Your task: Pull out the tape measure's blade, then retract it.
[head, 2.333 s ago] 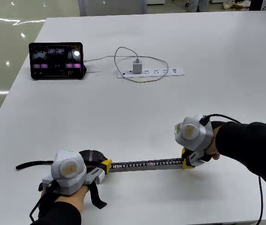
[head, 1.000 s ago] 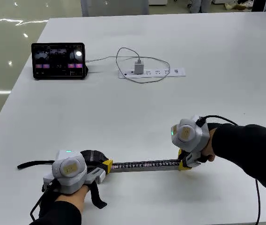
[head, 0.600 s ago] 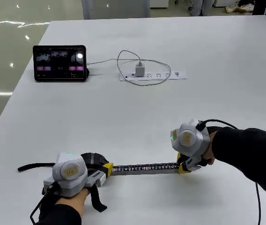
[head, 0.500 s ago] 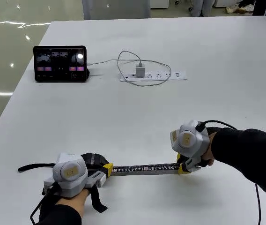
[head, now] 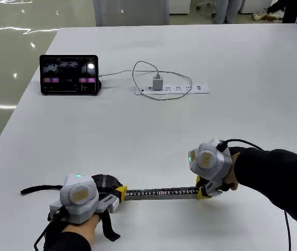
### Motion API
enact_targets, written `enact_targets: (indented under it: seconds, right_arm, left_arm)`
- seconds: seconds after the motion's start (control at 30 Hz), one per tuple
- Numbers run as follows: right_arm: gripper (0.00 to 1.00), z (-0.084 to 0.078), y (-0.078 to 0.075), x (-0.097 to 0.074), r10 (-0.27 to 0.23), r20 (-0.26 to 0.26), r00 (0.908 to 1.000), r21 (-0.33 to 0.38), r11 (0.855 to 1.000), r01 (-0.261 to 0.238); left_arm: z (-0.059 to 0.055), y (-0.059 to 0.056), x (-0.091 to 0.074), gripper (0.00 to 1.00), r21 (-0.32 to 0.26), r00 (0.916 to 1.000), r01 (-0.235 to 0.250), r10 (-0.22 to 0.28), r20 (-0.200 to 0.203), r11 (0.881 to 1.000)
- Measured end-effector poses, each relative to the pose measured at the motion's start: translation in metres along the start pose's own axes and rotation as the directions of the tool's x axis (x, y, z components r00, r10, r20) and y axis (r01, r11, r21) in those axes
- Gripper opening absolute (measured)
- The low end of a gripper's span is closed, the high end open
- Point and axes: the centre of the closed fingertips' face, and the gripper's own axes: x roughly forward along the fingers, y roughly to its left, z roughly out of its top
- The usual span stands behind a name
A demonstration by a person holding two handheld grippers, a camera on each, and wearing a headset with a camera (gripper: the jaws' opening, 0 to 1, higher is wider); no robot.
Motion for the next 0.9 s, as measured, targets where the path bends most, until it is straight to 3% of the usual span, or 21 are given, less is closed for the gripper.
enact_targets:
  seconds: [0.9]
  right_arm:
    - [0.11,0.012,0.0,0.004,-0.007,-0.007,0.9999,0.004,1.0,0.007]
  left_arm:
    - [0.0,0.001,0.0,0.61,-0.003,1.0,0.0,0.0,-0.001,1.0]
